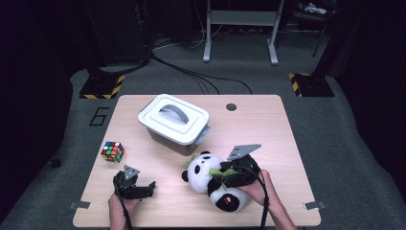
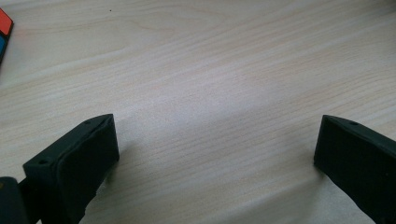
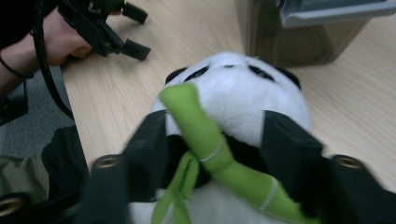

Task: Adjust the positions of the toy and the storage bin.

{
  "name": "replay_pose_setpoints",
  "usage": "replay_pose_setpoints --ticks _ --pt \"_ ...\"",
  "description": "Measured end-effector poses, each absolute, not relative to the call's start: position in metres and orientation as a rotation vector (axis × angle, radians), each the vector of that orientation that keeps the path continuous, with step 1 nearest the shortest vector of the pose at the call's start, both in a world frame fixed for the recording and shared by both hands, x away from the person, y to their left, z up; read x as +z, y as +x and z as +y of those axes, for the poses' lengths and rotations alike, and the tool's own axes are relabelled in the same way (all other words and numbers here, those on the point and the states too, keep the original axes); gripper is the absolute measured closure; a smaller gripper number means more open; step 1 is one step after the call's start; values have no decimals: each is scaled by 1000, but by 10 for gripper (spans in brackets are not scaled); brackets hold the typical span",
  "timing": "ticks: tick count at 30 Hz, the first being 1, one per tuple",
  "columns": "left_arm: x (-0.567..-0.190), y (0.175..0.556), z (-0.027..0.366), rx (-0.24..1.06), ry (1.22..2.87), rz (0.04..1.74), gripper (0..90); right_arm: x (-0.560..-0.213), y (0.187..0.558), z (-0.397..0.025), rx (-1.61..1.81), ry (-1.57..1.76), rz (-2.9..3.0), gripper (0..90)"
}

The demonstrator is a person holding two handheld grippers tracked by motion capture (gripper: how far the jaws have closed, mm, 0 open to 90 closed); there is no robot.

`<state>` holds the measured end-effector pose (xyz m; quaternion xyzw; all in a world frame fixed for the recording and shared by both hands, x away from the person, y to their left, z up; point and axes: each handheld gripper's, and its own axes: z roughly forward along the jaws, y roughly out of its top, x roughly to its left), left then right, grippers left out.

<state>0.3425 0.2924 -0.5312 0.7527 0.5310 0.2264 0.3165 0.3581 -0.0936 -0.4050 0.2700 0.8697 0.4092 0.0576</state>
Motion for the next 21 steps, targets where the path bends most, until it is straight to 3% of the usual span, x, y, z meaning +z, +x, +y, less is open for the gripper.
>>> replay_pose_setpoints --ticks 5,14,21 --pt "-531 342 292 597 1983 1398 0 -390 354 -112 1346 833 2560 145" --pt "-531 342 292 597 1985 1396 0 -391 350 -168 1289 1028 2367 16" --pt "-532 343 292 599 1968 1396 0 -420 356 -223 1165 1248 2117 0"
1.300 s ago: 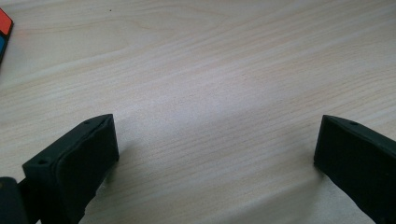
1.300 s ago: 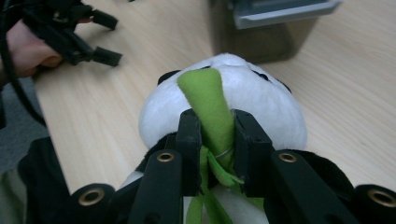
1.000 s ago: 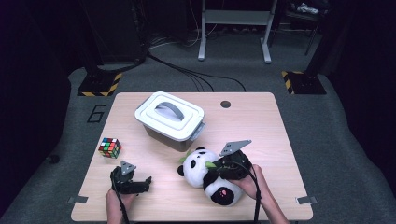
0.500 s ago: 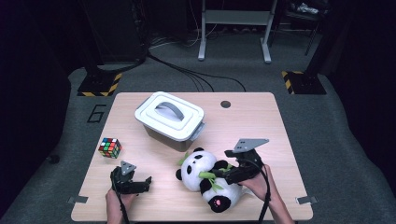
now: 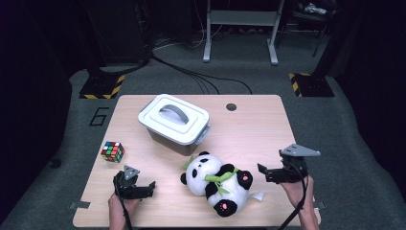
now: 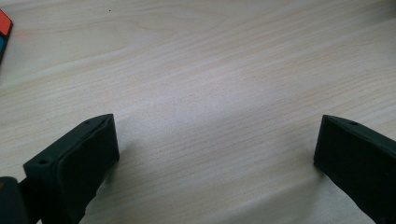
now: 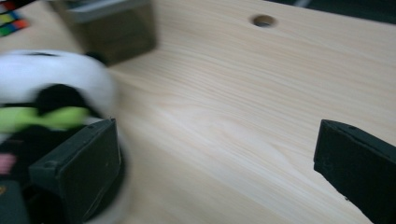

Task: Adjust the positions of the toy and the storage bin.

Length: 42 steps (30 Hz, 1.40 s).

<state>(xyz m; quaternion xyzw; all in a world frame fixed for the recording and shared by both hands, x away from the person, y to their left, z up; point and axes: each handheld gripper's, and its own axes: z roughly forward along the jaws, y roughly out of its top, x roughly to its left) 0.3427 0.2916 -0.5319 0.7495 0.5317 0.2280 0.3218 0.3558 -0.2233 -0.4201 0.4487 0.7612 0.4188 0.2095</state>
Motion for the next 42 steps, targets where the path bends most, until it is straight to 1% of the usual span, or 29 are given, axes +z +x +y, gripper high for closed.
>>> replay_pose_setpoints --ticks 5,9,10,11,13,18,19,23,25,30,36,37,42 --pt "-532 342 291 593 1975 1390 0 -464 368 -256 1037 1419 2023 0" --pt "-531 343 292 582 1995 1377 0 -498 374 -266 968 1505 2029 0" --pt "-531 343 292 582 1995 1377 0 -498 374 -266 968 1505 2029 0" --pt "-531 343 290 590 1982 1373 0 -509 376 -268 959 1532 2036 0" --pt "-527 341 288 590 1983 1363 1 -515 378 -268 939 1533 2040 0" --pt "-512 336 278 568 1991 1311 0 -523 383 -267 899 1556 2054 0" --pt "-504 333 271 559 1999 1276 0 -525 384 -267 891 1562 2048 0" --pt "-492 328 261 573 2008 1226 0 -526 384 -267 888 1550 2044 0" --pt "-484 326 254 555 1997 1199 0 -527 384 -267 884 1540 2046 0" --pt "-460 319 228 529 2016 1067 0 -528 384 -264 859 1519 2041 0" --pt "-440 317 206 504 2031 977 0 -529 383 -264 859 1521 2029 0" --pt "-435 317 196 490 2028 950 0 -529 382 -265 859 1520 2029 0" --pt "-422 318 173 458 2031 870 0 -529 382 -264 860 1526 2022 4"
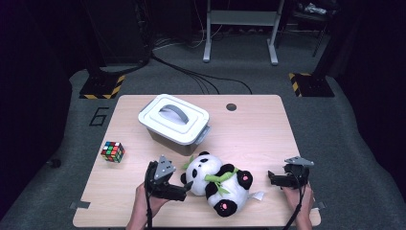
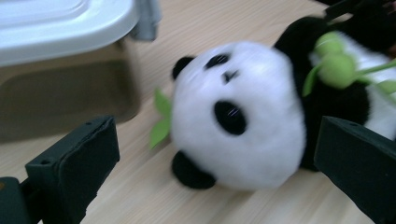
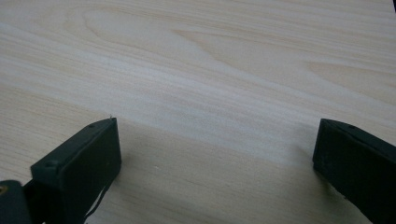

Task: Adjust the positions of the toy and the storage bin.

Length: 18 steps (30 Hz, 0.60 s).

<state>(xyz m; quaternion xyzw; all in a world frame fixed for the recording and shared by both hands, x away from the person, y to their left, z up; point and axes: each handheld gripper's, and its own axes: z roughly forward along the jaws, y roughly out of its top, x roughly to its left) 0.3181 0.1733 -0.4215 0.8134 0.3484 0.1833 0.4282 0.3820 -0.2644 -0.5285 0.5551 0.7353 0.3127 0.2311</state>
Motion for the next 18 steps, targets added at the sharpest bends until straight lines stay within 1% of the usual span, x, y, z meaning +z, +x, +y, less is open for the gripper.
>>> replay_pose_setpoints --ticks 3,4,7,14,16,18 --pt "-416 318 163 447 2035 836 0 -529 382 -265 859 1524 2025 4" --pt "-412 318 152 428 2037 805 0 -529 382 -265 860 1526 2023 4" --pt "-407 318 136 414 2059 753 0 -529 382 -265 861 1525 2021 7" --pt "-407 324 109 391 2107 688 3 -529 382 -265 862 1524 2020 10" --pt "-412 326 102 351 2130 660 19 -529 382 -265 863 1524 2018 13" --pt "-417 326 98 339 2141 642 66 -529 381 -265 865 1524 2018 16"
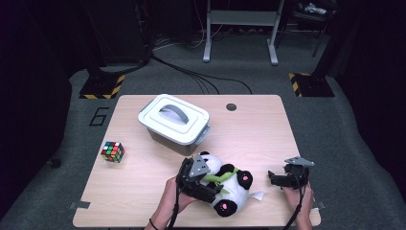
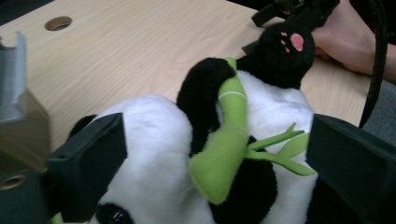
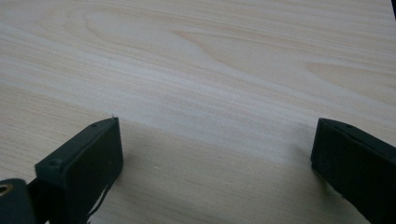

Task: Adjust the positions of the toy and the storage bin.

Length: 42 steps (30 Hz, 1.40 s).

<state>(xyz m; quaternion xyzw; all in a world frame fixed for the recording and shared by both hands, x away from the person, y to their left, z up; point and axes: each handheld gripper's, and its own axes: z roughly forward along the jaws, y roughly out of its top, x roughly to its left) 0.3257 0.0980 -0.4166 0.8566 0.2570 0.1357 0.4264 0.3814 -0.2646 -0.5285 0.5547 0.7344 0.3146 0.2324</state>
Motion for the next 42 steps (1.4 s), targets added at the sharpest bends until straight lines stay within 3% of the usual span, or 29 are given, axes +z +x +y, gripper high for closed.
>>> replay_pose_setpoints --ticks 11,17,24,42 --pt "-437 329 88 265 2173 587 551 -529 381 -265 866 1522 2017 17" --pt "-447 326 90 246 2151 591 684 -529 381 -265 867 1520 2018 18" --pt "-445 320 95 265 2101 593 742 -529 381 -265 866 1520 2019 19" --pt "-433 305 111 300 2054 611 748 -528 381 -265 867 1519 2020 21"
